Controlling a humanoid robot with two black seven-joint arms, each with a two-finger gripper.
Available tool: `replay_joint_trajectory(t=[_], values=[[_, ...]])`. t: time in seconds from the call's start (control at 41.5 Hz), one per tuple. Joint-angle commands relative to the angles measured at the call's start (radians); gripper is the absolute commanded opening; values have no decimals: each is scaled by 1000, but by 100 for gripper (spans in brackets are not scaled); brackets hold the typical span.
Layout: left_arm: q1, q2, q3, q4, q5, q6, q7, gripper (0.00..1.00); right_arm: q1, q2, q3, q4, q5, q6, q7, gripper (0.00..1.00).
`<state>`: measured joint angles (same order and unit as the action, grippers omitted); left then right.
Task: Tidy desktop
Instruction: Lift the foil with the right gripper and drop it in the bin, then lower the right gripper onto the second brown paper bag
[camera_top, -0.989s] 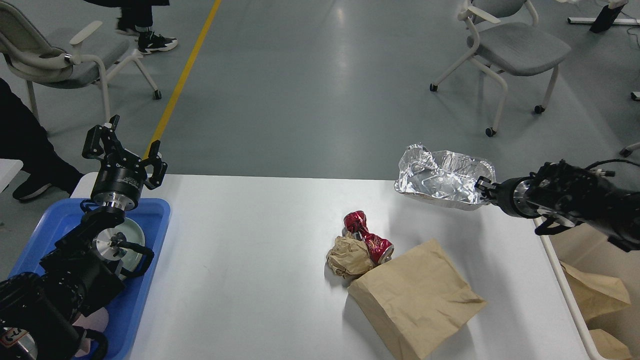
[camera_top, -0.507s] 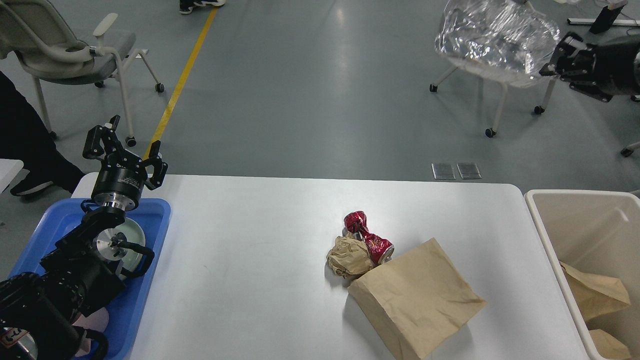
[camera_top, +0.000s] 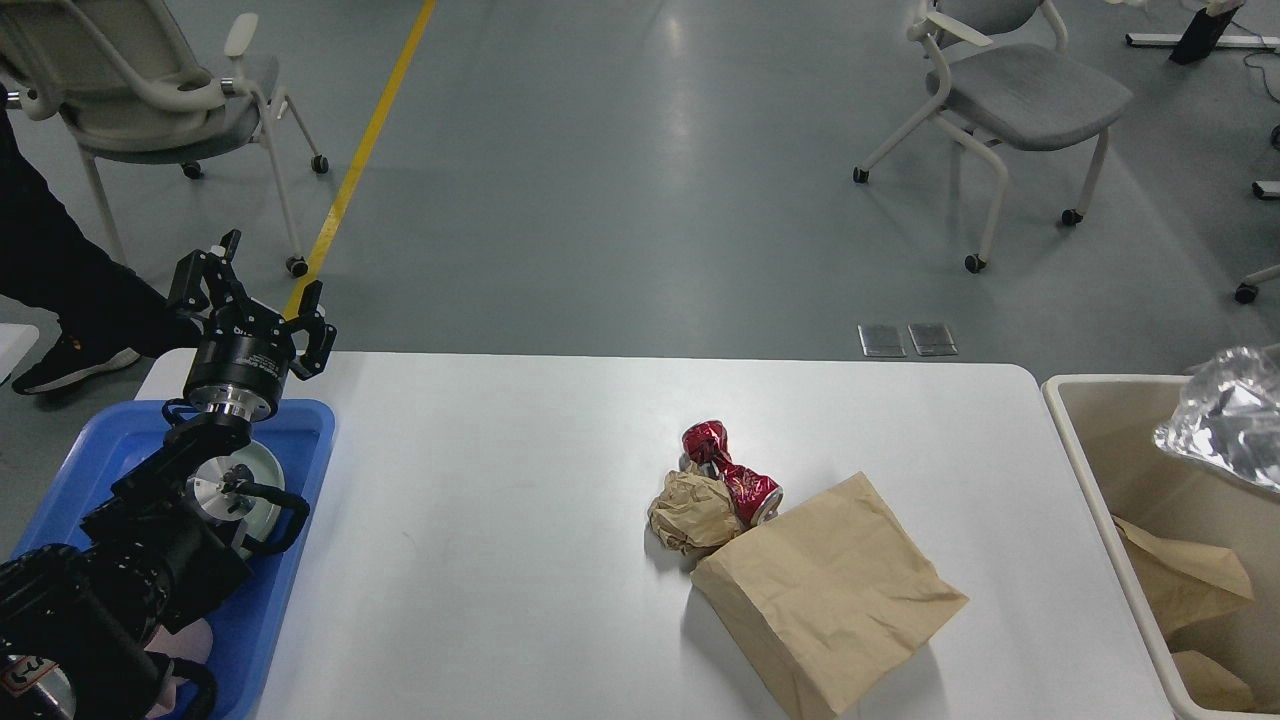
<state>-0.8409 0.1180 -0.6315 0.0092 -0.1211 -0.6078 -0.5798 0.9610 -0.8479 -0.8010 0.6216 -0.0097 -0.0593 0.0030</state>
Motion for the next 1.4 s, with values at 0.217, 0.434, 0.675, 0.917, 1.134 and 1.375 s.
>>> replay_joint_trajectory(t=[0.217, 0.434, 0.675, 0.917, 1.134, 1.375], values=[[0, 0, 0, 0, 0, -1, 0, 97, -292, 90, 221, -180, 2, -21, 0, 100], [0, 0, 0, 0, 0, 0, 0, 97, -194, 110, 210, -145, 2, -11, 2, 100], [0, 0, 0, 0, 0, 0, 0, 97, 264, 170, 22, 44, 7, 56, -1, 100], [0, 0, 1, 0, 0, 0, 0, 97, 651, 441, -329, 211, 13, 203, -5, 100], [0, 0, 1, 0, 0, -1, 0, 97, 950, 602, -426, 432, 16, 622, -3, 100], [0, 2, 0, 0, 0, 0, 0, 97, 1145, 704, -458, 589, 7, 874, -5, 100]])
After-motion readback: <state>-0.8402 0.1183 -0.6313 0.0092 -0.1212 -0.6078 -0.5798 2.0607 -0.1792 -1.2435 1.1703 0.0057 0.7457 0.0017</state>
